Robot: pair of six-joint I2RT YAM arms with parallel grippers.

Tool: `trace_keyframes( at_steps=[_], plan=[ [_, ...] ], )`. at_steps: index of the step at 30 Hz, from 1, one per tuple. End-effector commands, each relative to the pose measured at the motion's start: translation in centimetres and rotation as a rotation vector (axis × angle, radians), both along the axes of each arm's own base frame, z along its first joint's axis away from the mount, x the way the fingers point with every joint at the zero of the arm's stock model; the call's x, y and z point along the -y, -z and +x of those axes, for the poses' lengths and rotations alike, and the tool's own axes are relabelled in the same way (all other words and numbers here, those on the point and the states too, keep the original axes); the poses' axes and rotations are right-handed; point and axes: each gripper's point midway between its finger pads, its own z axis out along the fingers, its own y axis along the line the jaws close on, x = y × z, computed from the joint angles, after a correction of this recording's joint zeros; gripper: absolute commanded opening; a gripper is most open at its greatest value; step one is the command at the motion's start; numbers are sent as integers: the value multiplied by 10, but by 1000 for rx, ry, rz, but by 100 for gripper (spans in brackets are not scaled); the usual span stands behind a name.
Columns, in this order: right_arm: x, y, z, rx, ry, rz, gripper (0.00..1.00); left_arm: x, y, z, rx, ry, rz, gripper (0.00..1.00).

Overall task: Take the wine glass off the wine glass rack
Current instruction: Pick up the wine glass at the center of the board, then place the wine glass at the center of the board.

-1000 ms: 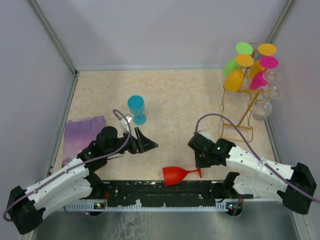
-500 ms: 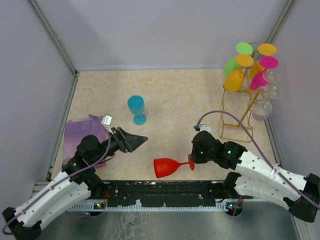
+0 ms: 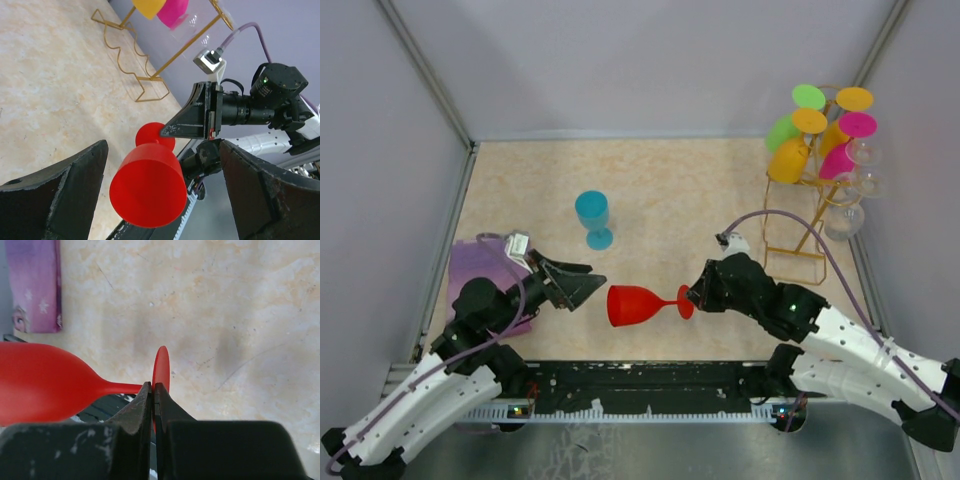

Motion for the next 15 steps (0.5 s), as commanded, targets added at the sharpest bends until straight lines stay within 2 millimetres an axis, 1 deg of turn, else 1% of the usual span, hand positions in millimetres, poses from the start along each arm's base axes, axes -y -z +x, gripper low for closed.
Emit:
trace_keyframes(
  at_steps=[1,3,5,7,9,11,15],
  plan=[
    [-11,-32,16,60,101,165,0,9,-23,-8,75,80,31,97],
    [-8,-30,19,62,131,180,0,14,-23,-9,75,106,61,97],
    [-7,-32,22,71,160,200,0,22,-19,-13,73,163,100,97],
    [-6,-36,23,78,171,217,0,29,-6,-16,42,217,165,95],
    [-5,-42,25,87,181,231,0,28,6,-12,-12,204,226,94],
    [-4,-44,25,97,187,236,0,21,10,-4,-63,142,249,96],
    [0,-44,25,107,195,240,0,9,1,5,-34,34,166,95]
  ],
)
